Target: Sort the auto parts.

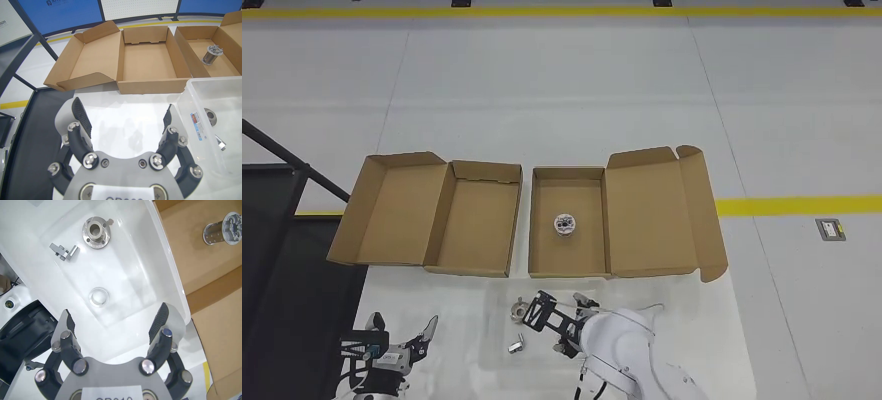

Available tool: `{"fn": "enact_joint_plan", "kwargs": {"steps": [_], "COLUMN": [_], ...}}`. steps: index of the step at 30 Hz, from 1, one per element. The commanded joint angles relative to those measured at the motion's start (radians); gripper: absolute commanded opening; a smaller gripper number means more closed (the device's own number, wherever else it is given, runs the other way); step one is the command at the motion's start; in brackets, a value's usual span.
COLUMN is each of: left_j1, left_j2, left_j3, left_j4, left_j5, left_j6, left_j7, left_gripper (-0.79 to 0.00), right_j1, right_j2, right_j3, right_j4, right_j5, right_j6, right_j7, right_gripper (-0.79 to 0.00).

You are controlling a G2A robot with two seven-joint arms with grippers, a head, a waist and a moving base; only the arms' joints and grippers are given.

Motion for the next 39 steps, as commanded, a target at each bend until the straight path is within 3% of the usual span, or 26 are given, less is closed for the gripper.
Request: {"fn": "enact_joint_plan", "kwargs": {"steps": [1, 5, 10, 12, 16, 21, 23, 30, 34, 39], "left_j1": [0.000, 0.000, 0.000, 0.000, 0.000, 0.000, 0.000, 0.000, 0.000, 0.000], "left_j2": [0.000, 0.000, 0.000, 0.000, 0.000, 0.000, 0.000, 0.000, 0.000, 0.000], "left_j3": [0.000, 0.000, 0.000, 0.000, 0.000, 0.000, 0.000, 0.000, 0.000, 0.000], "left_j4": [0.000, 0.000, 0.000, 0.000, 0.000, 0.000, 0.000, 0.000, 0.000, 0.000], "left_j5": [0.000, 0.000, 0.000, 0.000, 0.000, 0.000, 0.000, 0.000, 0.000, 0.000], "left_j6": [0.000, 0.000, 0.000, 0.000, 0.000, 0.000, 0.000, 0.000, 0.000, 0.000], "left_j7": [0.000, 0.000, 0.000, 0.000, 0.000, 0.000, 0.000, 0.000, 0.000, 0.000], "left_gripper": [0.000, 0.000, 0.000, 0.000, 0.000, 0.000, 0.000, 0.000, 0.000, 0.000], "right_j1": [0.000, -0.002, 0.030, 0.049, 0.091, 0.127, 0.140, 0.169, 0.181, 0.195], "right_j2": [0.000, 0.000, -0.009, -0.016, -0.030, -0.046, -0.053, -0.075, -0.086, -0.096], "right_j3": [0.000, 0.000, -0.051, -0.069, -0.090, -0.111, -0.119, -0.155, -0.168, -0.173], "right_j4": [0.000, 0.003, 0.104, 0.151, 0.240, 0.329, 0.361, 0.421, 0.446, 0.480], "right_j5": [0.000, -0.002, -0.090, -0.098, -0.091, -0.068, -0.056, -0.023, -0.014, 0.000], "right_j6": [0.000, 0.004, 0.036, 0.041, 0.050, 0.053, 0.061, 0.051, 0.062, 0.066], "right_j7": [0.000, -0.007, -0.037, -0.049, -0.043, -0.032, -0.036, -0.020, -0.023, -0.032], "right_gripper": [0.000, 0.000, 0.000, -0.099, -0.120, -0.256, -0.391, -0.363, -0.403, -0.514]}}
